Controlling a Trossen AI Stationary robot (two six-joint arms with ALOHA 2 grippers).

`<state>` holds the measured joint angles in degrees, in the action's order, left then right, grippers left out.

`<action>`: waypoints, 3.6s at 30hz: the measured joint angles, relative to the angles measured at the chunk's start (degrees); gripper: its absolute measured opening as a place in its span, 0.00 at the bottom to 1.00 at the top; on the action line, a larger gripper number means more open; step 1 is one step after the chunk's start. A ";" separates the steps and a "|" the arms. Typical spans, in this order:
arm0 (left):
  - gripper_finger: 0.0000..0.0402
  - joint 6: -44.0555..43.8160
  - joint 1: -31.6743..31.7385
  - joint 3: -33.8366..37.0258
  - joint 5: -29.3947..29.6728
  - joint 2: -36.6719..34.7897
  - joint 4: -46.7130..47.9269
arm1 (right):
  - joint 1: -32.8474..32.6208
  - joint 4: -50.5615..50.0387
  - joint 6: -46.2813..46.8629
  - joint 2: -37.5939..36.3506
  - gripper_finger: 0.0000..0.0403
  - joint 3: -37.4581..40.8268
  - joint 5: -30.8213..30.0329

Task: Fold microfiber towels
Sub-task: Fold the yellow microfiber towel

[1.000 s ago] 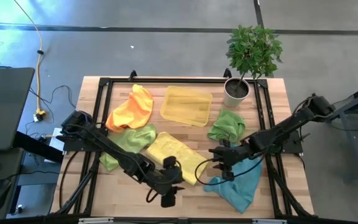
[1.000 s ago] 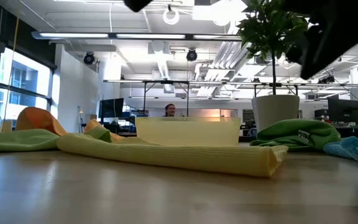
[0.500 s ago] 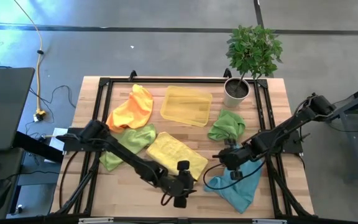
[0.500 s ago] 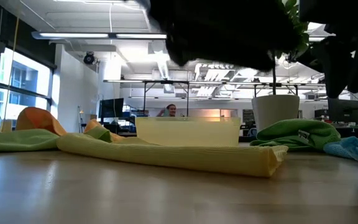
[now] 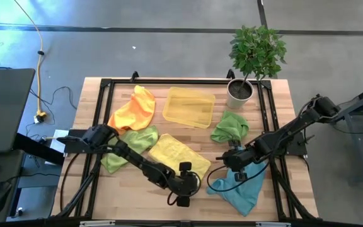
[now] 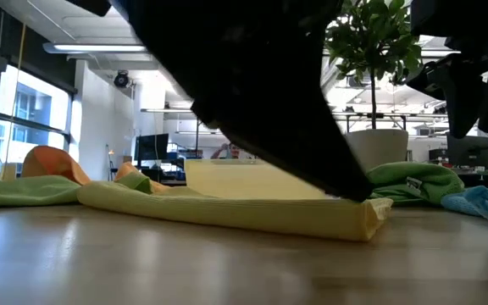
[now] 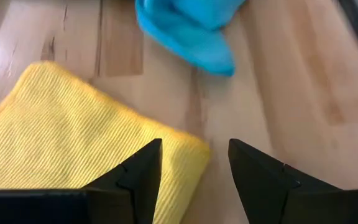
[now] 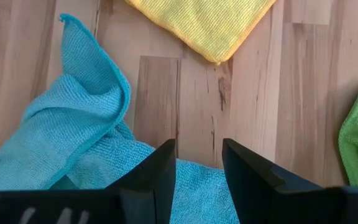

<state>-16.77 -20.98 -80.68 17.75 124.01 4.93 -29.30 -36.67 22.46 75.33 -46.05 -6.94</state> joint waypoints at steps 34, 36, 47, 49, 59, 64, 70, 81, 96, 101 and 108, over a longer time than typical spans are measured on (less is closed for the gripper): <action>0.02 -5.58 0.60 -0.92 -3.60 -0.42 8.63 | 0.01 7.67 -2.24 0.00 0.30 0.01 -6.07; 0.03 -8.19 0.60 -2.02 -5.00 -0.44 8.71 | 0.01 8.59 -3.50 0.00 0.30 0.01 -6.59; 0.02 -13.21 1.51 -11.03 -5.64 -0.55 16.50 | -0.02 17.02 -11.73 1.14 0.30 0.05 -5.93; 0.02 -15.46 1.94 -11.84 -5.28 -0.55 19.70 | -0.08 18.54 -12.67 2.11 0.30 0.05 -4.56; 0.00 -27.17 3.60 -12.94 -4.98 -0.55 25.78 | -3.05 27.02 -13.46 10.54 0.30 0.05 -3.96; 0.00 -27.99 3.62 -12.94 -5.13 -0.56 25.73 | -4.21 32.71 -13.44 13.97 0.30 0.05 -3.96; 0.00 -26.67 2.81 -12.98 -5.37 -2.33 25.49 | -4.09 36.49 -13.51 14.32 0.30 0.05 -6.11; 0.00 -26.56 2.63 -12.98 -5.04 -3.37 25.33 | -4.09 48.33 -9.29 19.34 0.30 0.05 -11.31; 0.00 -26.54 2.58 -12.94 -3.83 -4.26 25.48 | -7.77 46.84 1.48 23.32 0.30 0.05 -14.99; 0.00 -26.54 2.58 -12.92 -3.40 -5.55 25.91 | -9.53 42.69 6.13 23.32 0.30 0.05 -19.48; 0.00 -27.24 2.45 -12.90 -2.09 -6.71 27.16 | -11.69 41.55 8.83 23.32 0.29 0.05 -23.42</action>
<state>-44.01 -18.52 -93.58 15.66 117.30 32.09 -40.99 4.89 31.29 98.65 -46.00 -30.36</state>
